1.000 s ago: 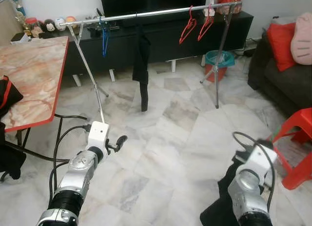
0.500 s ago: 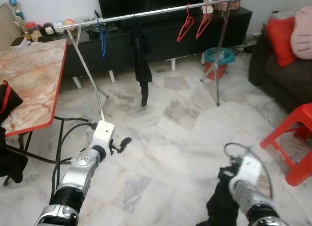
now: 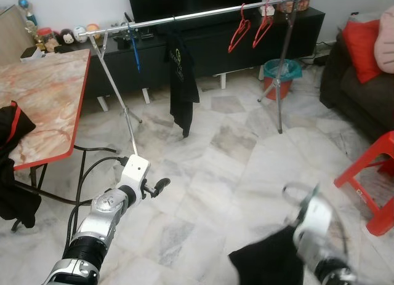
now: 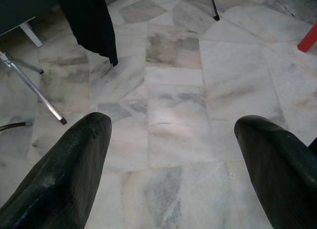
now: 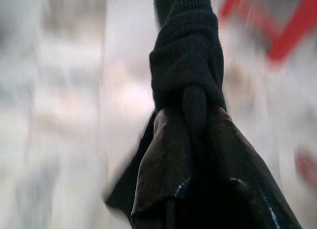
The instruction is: Hang hanger
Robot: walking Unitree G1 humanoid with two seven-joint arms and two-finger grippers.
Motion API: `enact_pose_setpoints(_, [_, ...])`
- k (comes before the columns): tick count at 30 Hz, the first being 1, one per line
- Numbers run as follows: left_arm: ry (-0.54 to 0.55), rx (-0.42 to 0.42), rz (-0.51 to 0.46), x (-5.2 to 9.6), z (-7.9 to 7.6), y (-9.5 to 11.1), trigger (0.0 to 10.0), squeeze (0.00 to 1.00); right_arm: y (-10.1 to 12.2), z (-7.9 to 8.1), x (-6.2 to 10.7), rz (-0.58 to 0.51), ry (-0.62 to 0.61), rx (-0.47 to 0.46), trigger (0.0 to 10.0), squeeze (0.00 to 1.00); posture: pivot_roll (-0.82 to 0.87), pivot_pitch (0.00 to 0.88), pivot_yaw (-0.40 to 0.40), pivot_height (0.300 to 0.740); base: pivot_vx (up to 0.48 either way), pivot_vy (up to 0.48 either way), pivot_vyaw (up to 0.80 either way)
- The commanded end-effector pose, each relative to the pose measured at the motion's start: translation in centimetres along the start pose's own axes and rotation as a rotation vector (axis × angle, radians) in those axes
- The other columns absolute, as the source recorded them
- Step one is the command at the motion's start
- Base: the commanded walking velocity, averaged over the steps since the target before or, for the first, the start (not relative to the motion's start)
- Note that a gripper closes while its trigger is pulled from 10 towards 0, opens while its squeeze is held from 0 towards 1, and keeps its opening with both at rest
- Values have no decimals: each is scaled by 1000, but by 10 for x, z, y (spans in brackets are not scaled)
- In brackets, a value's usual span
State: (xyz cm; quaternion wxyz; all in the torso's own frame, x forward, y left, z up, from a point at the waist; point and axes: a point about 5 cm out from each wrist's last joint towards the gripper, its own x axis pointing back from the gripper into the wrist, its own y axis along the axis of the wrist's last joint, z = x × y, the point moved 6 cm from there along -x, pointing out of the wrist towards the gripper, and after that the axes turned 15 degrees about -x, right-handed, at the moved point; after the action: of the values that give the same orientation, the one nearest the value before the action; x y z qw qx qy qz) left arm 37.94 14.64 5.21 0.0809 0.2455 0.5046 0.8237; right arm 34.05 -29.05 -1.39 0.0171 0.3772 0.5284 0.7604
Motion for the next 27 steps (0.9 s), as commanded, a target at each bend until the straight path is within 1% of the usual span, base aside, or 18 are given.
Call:
enact_pose_setpoints(1, [32, -14, 18, 3, 9, -5, 10000, 0, 22, 14, 0, -86, 49, -11, 10000, 0, -197, 0, 89, 740, 0, 0, 0])
enact_pose_setpoints(2, [61, -12, 16, 3, 14, -3, 10000, 0, 40, 17, 0, -146, 60, 39, 10000, 0, -196, 0, 90, 740, 0, 0, 0])
enact_pose_setpoints(3, [68, -10, 15, 3, 16, -3, 10000, 0, 46, 15, 0, -167, 44, 61, 10000, 0, -195, 0, 88, 740, 0, 0, 0])
enact_pose_setpoints(6, [68, -10, 17, 3, 17, -3, 10000, 0, 46, 10, -1, -161, 12, 67, 10000, 0, -197, 0, 88, 740, 0, 0, 0])
enact_pose_setpoints(8, [46, -15, 24, 3, 13, -5, 10000, 0, 7, 0, -1, -23, -23, 11, 10000, 0, -199, 0, 86, 740, 0, 0, 0])
enact_pose_setpoints(9, [20, -15, 24, 3, 7, -6, 10000, 0, -56, -15, 8, 207, -94, -53, 10000, 0, -196, 0, 87, 740, 0, 0, 0])
enact_pose_setpoints(10, [20, -15, 24, 3, 7, -6, 10000, 0, -56, -15, 8, 207, -94, -53, 10000, 0, -196, 0, 87, 740, 0, 0, 0])
enact_pose_setpoints(11, [6, -15, 22, 3, 3, -6, 10000, 0, -84, -19, 16, 299, -112, -79, 10000, 0, -192, 0, 88, 740, 0, 0, 0])
enact_pose_setpoints(13, [-20, -19, 17, 3, -2, -5, 10000, 0, -121, -19, 29, 408, -107, -105, 10000, 0, -190, 0, 89, 740, 0, 0, 0])
enact_pose_setpoints(14, [-20, -19, 17, 3, -2, -5, 10000, 0, -121, -19, 29, 408, -107, -105, 10000, 0, -190, 0, 89, 740, 0, 0, 0])
enact_pose_setpoints(16, [-30, -25, 19, 4, -3, -5, 10000, 0, -149, -16, 41, 472, -89, -82, 10000, 0, -184, 0, 94, 740, 0, 0, 0])
enact_pose_setpoints(19, [-32, -29, 22, 4, -2, -6, 10000, 0, -159, -12, 46, 488, -74, -60, 10000, 0, -188, 0, 99, 740, 0, 0, 0])
enact_pose_setpoints(22, [-37, -34, 25, 4, -2, -6, 10000, 0, -157, -8, 45, 481, -52, -48, 10000, 0, -189, 0, 101, 740, 0, 0, 0])
enact_pose_setpoints(23, [-37, -34, 25, 4, -2, -6, 10000, 0, -152, -7, 43, 458, -51, -30, 10000, 0, -189, 0, 101, 740, 0, 0, 0])
enact_pose_setpoints(24, [-37, -35, 26, 4, -2, -6, 10000, 0, -138, -6, 36, 411, -53, -11, 10000, 0, -186, 0, 98, 740, 0, 0, 0])
enact_pose_setpoints(25, [-37, -35, 26, 4, -2, -6, 10000, 0, -138, -6, 36, 411, -53, -11, 10000, 0, -186, 0, 98, 740, 0, 0, 0])
enact_pose_setpoints(26, [-37, -36, 26, 4, -2, -6, 10000, 0, -130, -6, 33, 385, -51, 0, 10000, 0, -186, 0, 98, 740, 0, 0, 0])
enact_pose_setpoints(27, [-39, -37, 25, 4, -3, -6, 10000, 0, -112, -1, 26, 330, -35, -18, 10000, 0, -186, 0, 98, 740, 0, 0, 0])
